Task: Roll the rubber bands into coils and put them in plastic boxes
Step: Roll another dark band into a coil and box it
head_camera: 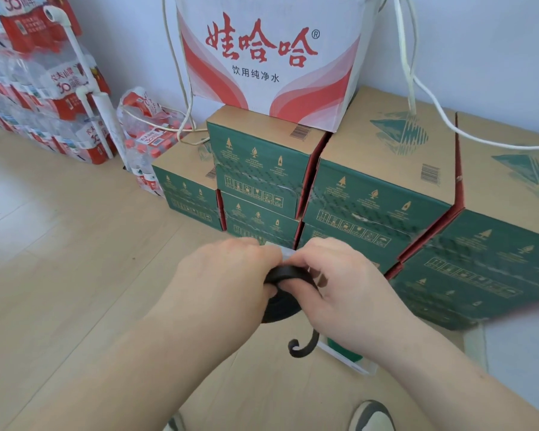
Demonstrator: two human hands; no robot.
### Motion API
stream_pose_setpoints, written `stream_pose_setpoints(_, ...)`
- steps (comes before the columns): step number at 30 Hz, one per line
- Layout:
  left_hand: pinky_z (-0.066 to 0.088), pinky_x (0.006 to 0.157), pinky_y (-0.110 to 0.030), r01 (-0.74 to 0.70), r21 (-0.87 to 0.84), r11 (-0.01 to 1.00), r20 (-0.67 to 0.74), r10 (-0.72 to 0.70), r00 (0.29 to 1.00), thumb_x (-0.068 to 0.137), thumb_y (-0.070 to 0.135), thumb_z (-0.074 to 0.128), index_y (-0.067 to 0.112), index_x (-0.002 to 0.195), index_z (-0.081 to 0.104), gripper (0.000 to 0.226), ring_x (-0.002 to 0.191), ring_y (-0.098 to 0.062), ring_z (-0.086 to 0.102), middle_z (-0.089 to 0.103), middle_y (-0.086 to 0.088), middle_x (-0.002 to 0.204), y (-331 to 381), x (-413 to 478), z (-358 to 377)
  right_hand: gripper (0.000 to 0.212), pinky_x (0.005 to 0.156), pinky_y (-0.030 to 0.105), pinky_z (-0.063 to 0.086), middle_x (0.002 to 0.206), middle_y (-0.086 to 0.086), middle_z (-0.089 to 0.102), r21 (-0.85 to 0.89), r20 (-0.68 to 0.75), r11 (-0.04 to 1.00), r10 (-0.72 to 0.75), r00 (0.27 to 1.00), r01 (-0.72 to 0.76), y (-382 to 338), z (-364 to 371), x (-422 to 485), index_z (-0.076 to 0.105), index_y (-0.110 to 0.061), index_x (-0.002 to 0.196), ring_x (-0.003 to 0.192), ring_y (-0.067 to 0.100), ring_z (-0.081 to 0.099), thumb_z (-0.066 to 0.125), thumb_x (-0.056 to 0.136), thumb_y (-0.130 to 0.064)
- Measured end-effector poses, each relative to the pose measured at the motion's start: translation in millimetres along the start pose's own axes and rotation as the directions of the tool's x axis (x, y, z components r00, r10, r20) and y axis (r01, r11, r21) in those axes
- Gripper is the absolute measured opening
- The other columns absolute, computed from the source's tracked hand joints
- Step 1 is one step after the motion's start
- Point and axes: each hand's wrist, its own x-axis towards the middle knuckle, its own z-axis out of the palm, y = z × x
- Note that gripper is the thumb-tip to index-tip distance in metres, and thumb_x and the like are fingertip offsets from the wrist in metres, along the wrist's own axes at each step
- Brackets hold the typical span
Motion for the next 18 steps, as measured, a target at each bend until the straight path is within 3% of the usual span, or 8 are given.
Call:
stream_pose_setpoints(3,0.035,0.069,-0.032,0.041,-0.008,0.999,-0.023,-0.041,0.999,0.095,0.042,0.056,0.032,0.1,0.05,0.013,0.097,-0.016,0.054,0.055,0.012,0.094,-1.5,2.1,1.2,0.01,0.076,0.029,0.047,0.086,-0.016,0.06,0.083,-0.084,0.996,0.021,0.996,-0.015,3.0,-4.2,1.3,0.071,-0.033,0.095,0.09,0.01,0.053,0.075,0.086,-0.035)
stream_pose_setpoints(7,0.044,0.074,-0.033,0.125,-0.105,0.987,-0.017,-0.128,0.992,0.094,0.037,0.061,0.03,0.099,0.054,0.011,0.093,-0.019,0.058,0.063,0.01,0.096,-7.0,2.0,0.6,0.015,0.08,0.03,0.05,0.09,-0.017,0.06,0.105,0.025,0.989,0.105,0.994,-0.107,10.4,-9.4,1.5,0.071,-0.035,0.101,0.091,0.006,0.053,0.075,0.087,-0.03)
stream_pose_setpoints(11,0.05,0.075,-0.032,0.18,-0.273,0.945,0.02,-0.181,0.983,0.091,0.026,0.067,0.029,0.092,0.057,0.011,0.089,-0.016,0.061,0.063,0.011,0.092,-13.8,3.5,-0.5,0.005,0.08,0.033,0.051,0.088,-0.011,0.062,0.079,0.105,0.974,0.204,0.973,-0.213,13.4,-13.4,0.9,0.07,-0.029,0.098,0.085,0.007,0.055,0.069,0.093,-0.028)
stream_pose_setpoints(18,0.054,0.079,-0.035,0.088,0.005,0.996,0.054,-0.089,0.995,0.088,0.04,0.067,0.032,0.103,0.061,0.018,0.099,-0.02,0.06,0.062,0.01,0.101,-6.6,1.1,7.1,0.009,0.081,0.038,0.052,0.093,-0.009,0.057,-0.104,0.106,0.984,0.153,0.982,-0.142,3.0,-6.6,-2.2,0.07,-0.029,0.099,0.092,0.015,0.055,0.064,0.094,-0.027)
